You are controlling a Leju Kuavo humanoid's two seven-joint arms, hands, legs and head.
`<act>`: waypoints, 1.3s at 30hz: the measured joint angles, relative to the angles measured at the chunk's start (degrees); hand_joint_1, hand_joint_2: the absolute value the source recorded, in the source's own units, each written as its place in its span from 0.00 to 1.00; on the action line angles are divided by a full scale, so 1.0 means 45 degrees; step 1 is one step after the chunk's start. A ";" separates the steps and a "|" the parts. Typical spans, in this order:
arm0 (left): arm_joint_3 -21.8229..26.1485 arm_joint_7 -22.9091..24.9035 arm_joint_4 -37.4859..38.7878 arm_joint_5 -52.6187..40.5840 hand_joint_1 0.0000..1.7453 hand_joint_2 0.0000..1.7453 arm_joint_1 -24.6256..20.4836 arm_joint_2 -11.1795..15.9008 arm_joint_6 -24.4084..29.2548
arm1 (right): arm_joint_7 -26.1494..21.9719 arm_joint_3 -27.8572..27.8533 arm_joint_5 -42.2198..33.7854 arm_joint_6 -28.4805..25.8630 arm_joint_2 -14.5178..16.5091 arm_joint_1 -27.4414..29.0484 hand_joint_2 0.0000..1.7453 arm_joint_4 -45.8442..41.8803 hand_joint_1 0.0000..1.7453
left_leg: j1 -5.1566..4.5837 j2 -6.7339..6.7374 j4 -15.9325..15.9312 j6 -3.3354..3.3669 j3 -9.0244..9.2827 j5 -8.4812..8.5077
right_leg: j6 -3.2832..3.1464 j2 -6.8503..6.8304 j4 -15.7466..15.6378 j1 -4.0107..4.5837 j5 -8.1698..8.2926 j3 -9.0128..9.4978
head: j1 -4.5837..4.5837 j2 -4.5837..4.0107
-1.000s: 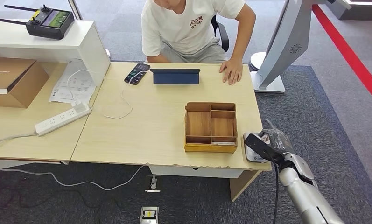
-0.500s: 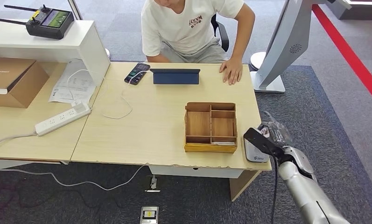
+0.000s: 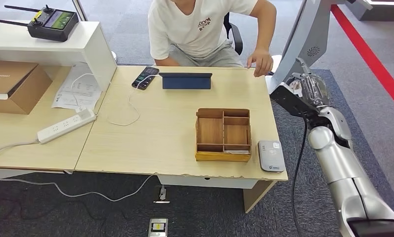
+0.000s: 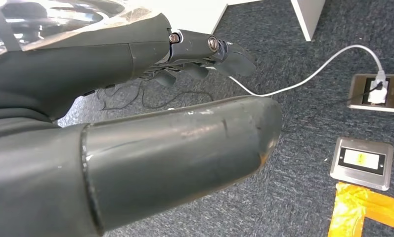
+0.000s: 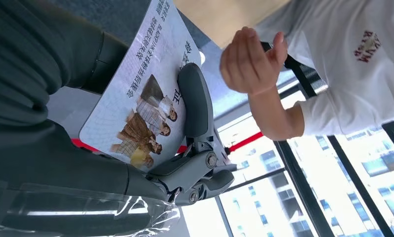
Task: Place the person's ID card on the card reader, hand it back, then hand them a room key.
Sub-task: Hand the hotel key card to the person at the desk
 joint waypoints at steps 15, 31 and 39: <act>-0.0018 -0.0166 -0.0005 -0.0909 0.00 0.00 -0.0261 -0.0057 -0.0242 | -0.0522 0.0674 0.1367 0.0223 0.1500 -0.3649 1.00 0.2023 1.00 | 0.0008 -0.0002 -0.0001 -0.0008 -0.0012 0.0009 | -0.0007 0.0001 0.0012 0.0007 0.0005 -0.0006 | -0.0001 0.0000; -0.0024 -0.0209 -0.0005 -0.0965 0.00 0.00 -0.0321 -0.0142 -0.0233 | -0.0070 0.1239 0.1787 0.0169 0.2578 -0.5306 1.00 0.4617 0.96 | 0.0014 -0.0005 0.0000 -0.0013 -0.0014 0.0008 | -0.0008 0.0001 0.0011 0.0015 0.0004 -0.0013 | -0.0001 0.0000; -0.0028 -0.0061 -0.0005 -0.0880 0.00 0.00 -0.0254 -0.0176 -0.0200 | -0.0019 0.1359 0.1895 -0.0104 0.2762 -0.5436 0.25 0.5345 0.00 | 0.0018 -0.0005 0.0000 -0.0013 -0.0012 0.0008 | -0.0009 0.0003 0.0011 0.0019 0.0004 -0.0014 | 0.0000 0.0000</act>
